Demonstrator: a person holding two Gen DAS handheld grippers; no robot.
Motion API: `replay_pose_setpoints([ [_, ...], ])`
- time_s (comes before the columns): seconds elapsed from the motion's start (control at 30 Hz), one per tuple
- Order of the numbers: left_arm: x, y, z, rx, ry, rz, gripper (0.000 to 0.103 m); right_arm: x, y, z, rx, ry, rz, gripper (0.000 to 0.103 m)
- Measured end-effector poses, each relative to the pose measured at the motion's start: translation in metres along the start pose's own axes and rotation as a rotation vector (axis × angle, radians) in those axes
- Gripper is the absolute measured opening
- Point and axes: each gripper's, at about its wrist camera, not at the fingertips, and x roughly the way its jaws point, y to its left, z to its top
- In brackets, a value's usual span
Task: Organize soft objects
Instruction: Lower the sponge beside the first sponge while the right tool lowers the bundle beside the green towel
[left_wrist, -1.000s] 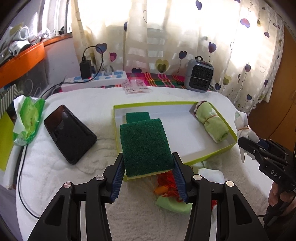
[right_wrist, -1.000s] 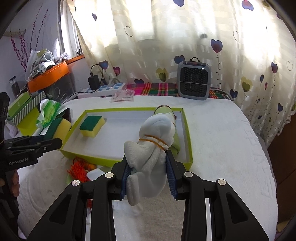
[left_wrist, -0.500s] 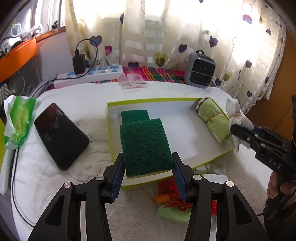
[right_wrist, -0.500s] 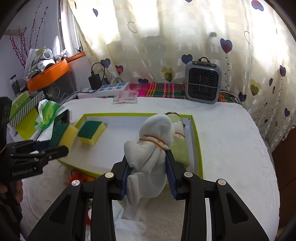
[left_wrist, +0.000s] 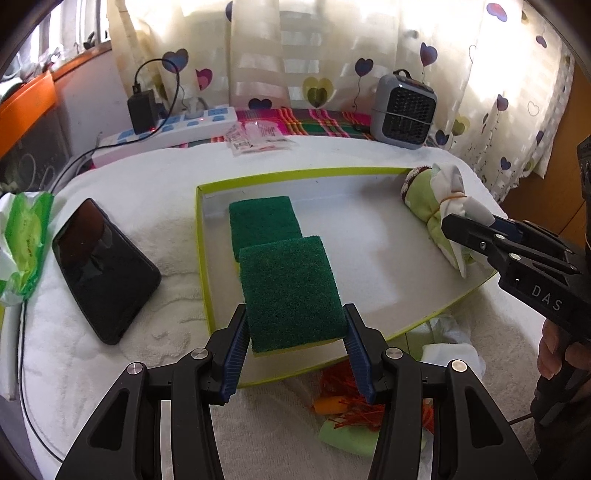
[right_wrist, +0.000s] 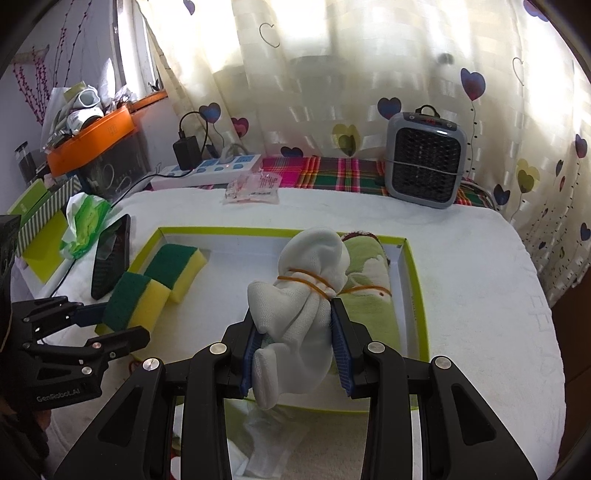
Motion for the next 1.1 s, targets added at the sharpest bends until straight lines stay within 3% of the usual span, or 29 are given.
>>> replay_pose_setpoints([
  [0.3, 0.016, -0.001, 0.007, 0.034, 0.049, 0.007, 0.048, 0.012, 0.001, 0.002, -0.01, 0.026, -0.001, 0.036],
  [1.1, 0.017, -0.005, 0.007, 0.058, 0.06, 0.039, 0.048, 0.035, 0.005, 0.003, -0.053, 0.071, -0.013, 0.036],
])
